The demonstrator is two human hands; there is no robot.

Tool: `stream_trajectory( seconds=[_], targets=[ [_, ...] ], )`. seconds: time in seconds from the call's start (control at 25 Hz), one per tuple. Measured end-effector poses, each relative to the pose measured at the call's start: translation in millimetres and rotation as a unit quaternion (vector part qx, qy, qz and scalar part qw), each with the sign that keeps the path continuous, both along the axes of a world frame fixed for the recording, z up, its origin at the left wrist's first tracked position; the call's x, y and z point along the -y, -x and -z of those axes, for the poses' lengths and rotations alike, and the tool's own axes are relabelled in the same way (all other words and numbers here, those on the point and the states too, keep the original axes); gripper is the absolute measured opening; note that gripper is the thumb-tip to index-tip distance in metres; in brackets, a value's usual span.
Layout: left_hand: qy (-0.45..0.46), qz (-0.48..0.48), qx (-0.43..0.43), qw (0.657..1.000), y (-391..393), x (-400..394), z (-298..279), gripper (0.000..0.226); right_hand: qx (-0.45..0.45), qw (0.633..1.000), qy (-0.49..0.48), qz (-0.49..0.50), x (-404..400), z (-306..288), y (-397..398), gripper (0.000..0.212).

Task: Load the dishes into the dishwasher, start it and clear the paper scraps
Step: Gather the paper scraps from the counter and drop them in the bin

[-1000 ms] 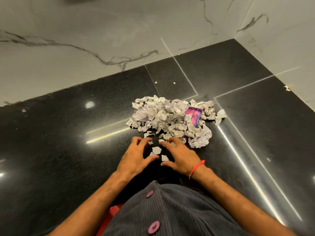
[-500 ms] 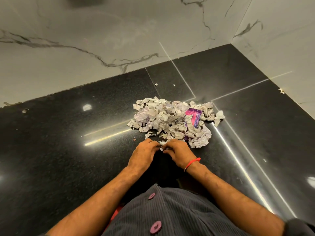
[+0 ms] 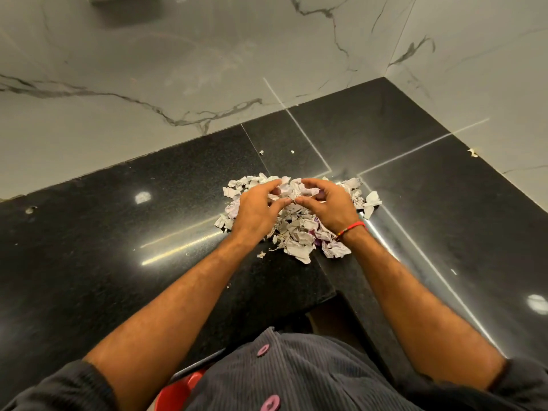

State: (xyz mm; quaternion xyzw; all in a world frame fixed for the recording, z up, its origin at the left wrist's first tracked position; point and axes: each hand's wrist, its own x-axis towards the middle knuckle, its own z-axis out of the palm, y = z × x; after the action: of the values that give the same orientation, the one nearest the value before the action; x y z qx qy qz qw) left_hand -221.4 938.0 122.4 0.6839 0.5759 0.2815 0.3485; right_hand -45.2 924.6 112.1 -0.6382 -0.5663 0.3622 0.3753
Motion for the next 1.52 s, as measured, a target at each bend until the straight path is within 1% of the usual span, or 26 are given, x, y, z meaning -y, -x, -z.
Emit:
stream_trajectory(
  seconds=[0.04, 0.12, 0.16, 0.2, 0.24, 0.32, 0.36, 0.4, 0.44, 0.48, 0.52, 0.56, 0.6, 0.68, 0.8, 0.92, 1.04, 1.16, 1.28, 1.4, 1.52],
  targets=[
    [-0.003, -0.006, -0.002, 1.0, 2, -3, 2, 0.043, 0.026, 1.0, -0.005, 0.007, -1, 0, -8, 0.043],
    [-0.03, -0.03, 0.003, 0.999, 14, -4, 8, 0.027, 0.061, 0.996, -0.046, 0.035, 4, 0, -28, 0.039],
    [-0.041, -0.039, 0.01, 0.998, 20, -3, 14, 0.019, 0.077, 0.995, -0.056, 0.042, 8, 3, -42, 0.042],
    [-0.044, -0.046, 0.023, 0.998, 26, -3, 19, 0.014, 0.092, 0.994, -0.047, 0.037, 12, 7, -57, 0.052],
    [-0.039, -0.054, 0.044, 0.997, 31, -3, 23, 0.013, 0.111, 0.993, -0.017, 0.021, 16, 12, -71, 0.069],
    [-0.042, -0.045, 0.074, 0.995, 40, -5, 28, 0.019, 0.178, 0.981, 0.062, -0.033, 23, 25, -96, 0.114],
    [-0.057, -0.021, 0.047, 0.997, 43, -9, 28, 0.033, 0.222, 0.969, 0.091, -0.063, 26, 33, -106, 0.133],
    [-0.064, 0.014, -0.01, 0.998, 47, -14, 29, 0.058, 0.261, 0.955, 0.109, -0.09, 29, 39, -114, 0.145],
    [-0.049, 0.053, -0.081, 0.994, 53, -21, 31, 0.087, 0.292, 0.941, 0.124, -0.116, 31, 44, -119, 0.151],
    [-0.014, 0.086, -0.144, 0.986, 57, -29, 32, 0.113, 0.311, 0.93, 0.138, -0.137, 31, 48, -123, 0.155],
    [0.024, 0.113, -0.184, 0.976, 61, -37, 34, 0.133, 0.325, 0.921, 0.145, -0.156, 30, 52, -124, 0.157],
    [0.053, 0.138, -0.208, 0.967, 63, -43, 36, 0.144, 0.339, 0.914, 0.142, -0.172, 26, 55, -124, 0.157],
    [0.072, 0.163, -0.221, 0.959, 62, -49, 39, 0.151, 0.352, 0.908, 0.132, -0.186, 21, 58, -122, 0.157],
    [0.085, 0.217, -0.228, 0.945, 53, -56, 44, 0.155, 0.374, 0.896, 0.11, -0.214, 7, 60, -116, 0.156],
    [0.074, 0.27, -0.244, 0.928, 30, -55, 52, 0.154, 0.399, 0.873, 0.073, -0.27, -16, 61, -101, 0.153],
    [0.067, 0.278, -0.258, 0.923, 18, -55, 61, 0.151, 0.401, 0.857, 0.029, -0.323, -39, 64, -79, 0.149],
    [0.066, 0.266, -0.282, 0.919, 17, -55, 67, 0.152, 0.404, 0.846, -0.004, -0.347, -53, 72, -58, 0.144],
    [0.071, 0.249, -0.291, 0.921, 17, -53, 76, 0.154, 0.4, 0.852, -0.017, -0.338, -58, 80, -51, 0.14],
    [0.063, 0.242, -0.288, 0.924, 18, -55, 81, 0.149, 0.388, 0.86, -0.025, -0.331, -62, 84, -49, 0.133],
    [0.037, 0.234, -0.271, 0.933, 20, -57, 82, 0.135, 0.37, 0.871, -0.062, -0.318, -68, 89, -43, 0.116],
    [0.031, 0.219, -0.257, 0.941, 22, -57, 84, 0.113, 0.329, 0.887, -0.091, -0.31, -74, 95, -38, 0.098]
  ],
)
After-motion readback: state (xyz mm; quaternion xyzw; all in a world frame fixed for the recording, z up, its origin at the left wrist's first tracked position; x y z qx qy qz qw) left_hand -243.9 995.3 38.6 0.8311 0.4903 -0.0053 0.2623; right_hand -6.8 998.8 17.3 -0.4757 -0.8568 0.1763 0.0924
